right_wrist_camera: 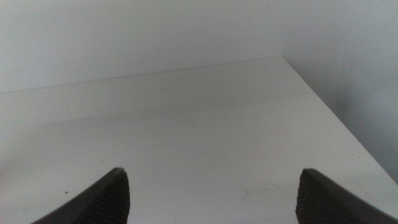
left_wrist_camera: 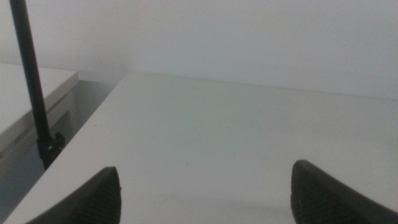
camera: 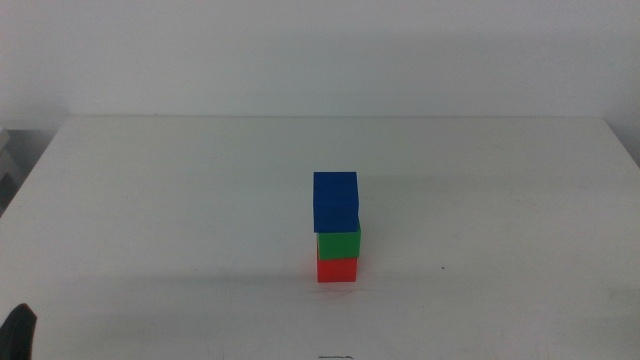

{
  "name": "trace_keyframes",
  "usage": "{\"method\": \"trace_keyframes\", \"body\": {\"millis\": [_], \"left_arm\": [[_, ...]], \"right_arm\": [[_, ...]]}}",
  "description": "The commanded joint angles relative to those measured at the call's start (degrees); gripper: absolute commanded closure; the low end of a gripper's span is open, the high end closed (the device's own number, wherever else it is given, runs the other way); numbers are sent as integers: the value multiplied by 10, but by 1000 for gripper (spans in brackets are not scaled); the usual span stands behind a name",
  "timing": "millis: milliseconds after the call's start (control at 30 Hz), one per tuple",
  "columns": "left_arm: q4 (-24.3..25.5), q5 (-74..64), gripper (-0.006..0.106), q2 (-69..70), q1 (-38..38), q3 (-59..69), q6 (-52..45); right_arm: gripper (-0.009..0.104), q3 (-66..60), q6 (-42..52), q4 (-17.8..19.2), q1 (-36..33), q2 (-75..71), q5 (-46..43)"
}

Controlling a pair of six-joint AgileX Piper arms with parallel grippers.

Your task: Stack red cubes first, then green, then blue cubes in a specific spot.

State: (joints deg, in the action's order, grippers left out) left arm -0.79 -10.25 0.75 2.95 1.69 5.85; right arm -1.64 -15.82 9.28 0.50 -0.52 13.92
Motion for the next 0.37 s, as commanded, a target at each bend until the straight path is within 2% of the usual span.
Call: {"method": "trace_keyframes", "body": {"millis": [0,333], "left_arm": [[-2,46,7,12,-12,-2,1],[-3,46,7,12,-34,-2,1]], "right_arm": [[2,10,3,5,3,-13,-41],[2,10,3,5,3,-13,-41]]}}
